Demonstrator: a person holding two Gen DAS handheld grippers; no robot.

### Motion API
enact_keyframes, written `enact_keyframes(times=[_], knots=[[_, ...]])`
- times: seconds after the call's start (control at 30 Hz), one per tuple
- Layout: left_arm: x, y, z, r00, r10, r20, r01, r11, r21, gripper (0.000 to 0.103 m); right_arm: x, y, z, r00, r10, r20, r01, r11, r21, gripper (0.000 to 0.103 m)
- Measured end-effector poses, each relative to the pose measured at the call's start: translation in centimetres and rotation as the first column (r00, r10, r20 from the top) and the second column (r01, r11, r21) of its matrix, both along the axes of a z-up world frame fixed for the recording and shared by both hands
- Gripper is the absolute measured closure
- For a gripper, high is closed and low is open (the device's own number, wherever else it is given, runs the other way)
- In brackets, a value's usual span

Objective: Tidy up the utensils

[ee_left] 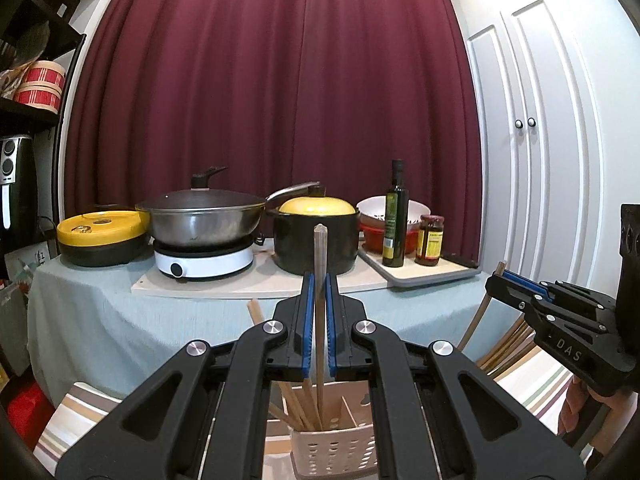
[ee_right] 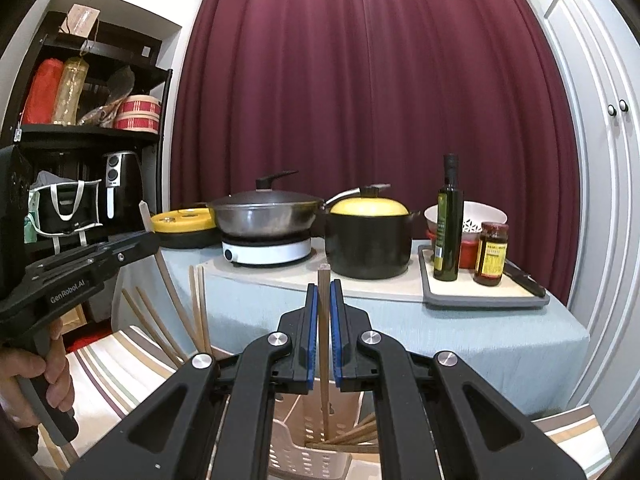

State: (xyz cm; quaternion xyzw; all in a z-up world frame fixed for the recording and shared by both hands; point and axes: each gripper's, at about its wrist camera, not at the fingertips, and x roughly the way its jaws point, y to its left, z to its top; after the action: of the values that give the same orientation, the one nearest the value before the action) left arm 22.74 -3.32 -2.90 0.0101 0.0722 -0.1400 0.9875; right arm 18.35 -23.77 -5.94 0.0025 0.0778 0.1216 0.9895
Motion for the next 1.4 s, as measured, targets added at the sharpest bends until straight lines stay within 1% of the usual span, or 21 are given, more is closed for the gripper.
enact_keyframes(times=[0.2, 0.37, 0.5, 0.6, 0.67, 0.7, 0.73, 0.77, 0.8, 0.87, 0.9, 0.93, 0.97, 1.0, 1.03, 1.17, 1.23, 1.27, 1.33, 1.4], knots=[[0.3, -0.3, -0.5, 1.0, 0.0, -0.008, 0.001, 1.0, 0.026, 0.097, 0.2, 0.4, -0.5, 1.0, -0.003, -0.017, 0.002, 1.0, -0.014, 0.096], [0.5, -0.2, -1.1, 0.999, -0.002, -0.033, 0.003, 0.999, 0.032, 0.097, 0.1, 0.5, -0.7, 1.0, -0.009, -0.022, 0.008, 1.0, -0.023, 0.096], [0.8, -0.1, -1.4, 0.998, 0.002, -0.055, -0.001, 1.0, 0.022, 0.097, 0.1, 0.5, -0.7, 1.0, -0.012, -0.025, 0.011, 1.0, -0.026, 0.096], [0.9, 0.0, -1.5, 0.998, 0.01, -0.054, -0.009, 1.0, 0.028, 0.097, 0.1, 0.5, -0.7, 1.0, -0.011, -0.027, 0.011, 1.0, -0.025, 0.096], [1.0, 0.0, -1.5, 0.998, 0.012, -0.057, -0.01, 0.999, 0.031, 0.094, 0.1, 0.6, -0.7, 1.0, -0.012, -0.026, 0.011, 1.0, -0.027, 0.096], [1.0, 0.0, -1.6, 0.998, 0.016, -0.056, -0.014, 0.999, 0.033, 0.088, 0.1, 0.6, -0.7, 1.0, -0.014, -0.028, 0.013, 1.0, -0.028, 0.096], [1.0, 0.0, -1.6, 0.998, 0.019, -0.056, -0.018, 0.999, 0.032, 0.079, 0.2, 0.5, -0.8, 0.999, -0.013, -0.029, 0.012, 1.0, -0.027, 0.096], [1.0, 0.1, -1.6, 0.998, 0.021, -0.054, -0.02, 0.999, 0.029, 0.076, 0.1, 0.5, -0.8, 1.0, -0.013, -0.028, 0.013, 1.0, -0.028, 0.096], [0.9, 0.1, -1.5, 0.998, 0.023, -0.053, -0.022, 0.999, 0.027, 0.074, 0.1, 0.6, -0.8, 1.0, -0.016, -0.024, 0.015, 0.999, -0.03, 0.094], [1.0, 0.1, -1.5, 0.998, 0.022, -0.055, -0.021, 0.999, 0.029, 0.074, 0.1, 0.5, -0.7, 1.0, -0.02, -0.016, 0.019, 0.999, -0.03, 0.083], [0.9, 0.2, -1.6, 0.998, 0.022, -0.057, -0.021, 0.999, 0.03, 0.073, 0.0, 0.5, -0.8, 1.0, -0.023, -0.01, 0.023, 0.999, -0.028, 0.073], [0.9, 0.2, -1.6, 0.998, 0.023, -0.058, -0.021, 0.999, 0.03, 0.069, -0.1, 0.5, -0.7, 1.0, -0.027, -0.004, 0.027, 0.999, -0.028, 0.066], [0.9, 0.2, -1.6, 0.998, 0.024, -0.058, -0.023, 0.999, 0.03, 0.066, -0.2, 0.5, -0.7, 1.0, -0.03, 0.004, 0.03, 0.999, -0.028, 0.064], [0.8, 0.3, -1.5, 0.998, 0.029, -0.055, -0.027, 0.999, 0.028, 0.058, -0.3, 0.6, -0.6, 0.999, -0.032, 0.009, 0.032, 0.999, -0.029, 0.061], [0.7, 0.4, -1.5, 0.998, 0.032, -0.048, -0.031, 0.999, 0.023, 0.054, -0.4, 0.6, -0.6, 0.999, -0.032, 0.011, 0.032, 0.999, -0.029, 0.058], [0.4, 0.4, -1.2, 0.998, 0.035, -0.043, -0.035, 0.999, 0.02, 0.051, -0.5, 0.5, -0.3, 0.999, -0.033, 0.02, 0.033, 0.999, -0.03, 0.051], [0.1, 0.6, -1.1, 0.999, 0.041, -0.035, -0.04, 0.999, 0.017, 0.043, -0.6, 0.5, -0.2, 0.999, -0.034, 0.02, 0.035, 0.999, -0.027, 0.048], [0.0, 0.5, -1.1, 0.999, 0.043, -0.032, -0.042, 0.999, 0.017, 0.043, -0.7, 0.5, -0.2, 0.999, -0.034, 0.021, 0.035, 0.999, -0.026, 0.047], [-0.2, 0.5, -1.0, 0.999, 0.044, -0.028, -0.044, 0.999, 0.018, 0.04, -0.8, 0.5, 0.0, 0.999, -0.037, 0.024, 0.037, 0.999, -0.025, 0.043], [-0.6, 0.5, -0.8, 0.999, 0.053, -0.015, -0.052, 0.998, 0.023, 0.033, -1.0, 0.5, 0.1, 0.999, -0.041, 0.025, 0.042, 0.999, -0.025, 0.04]])
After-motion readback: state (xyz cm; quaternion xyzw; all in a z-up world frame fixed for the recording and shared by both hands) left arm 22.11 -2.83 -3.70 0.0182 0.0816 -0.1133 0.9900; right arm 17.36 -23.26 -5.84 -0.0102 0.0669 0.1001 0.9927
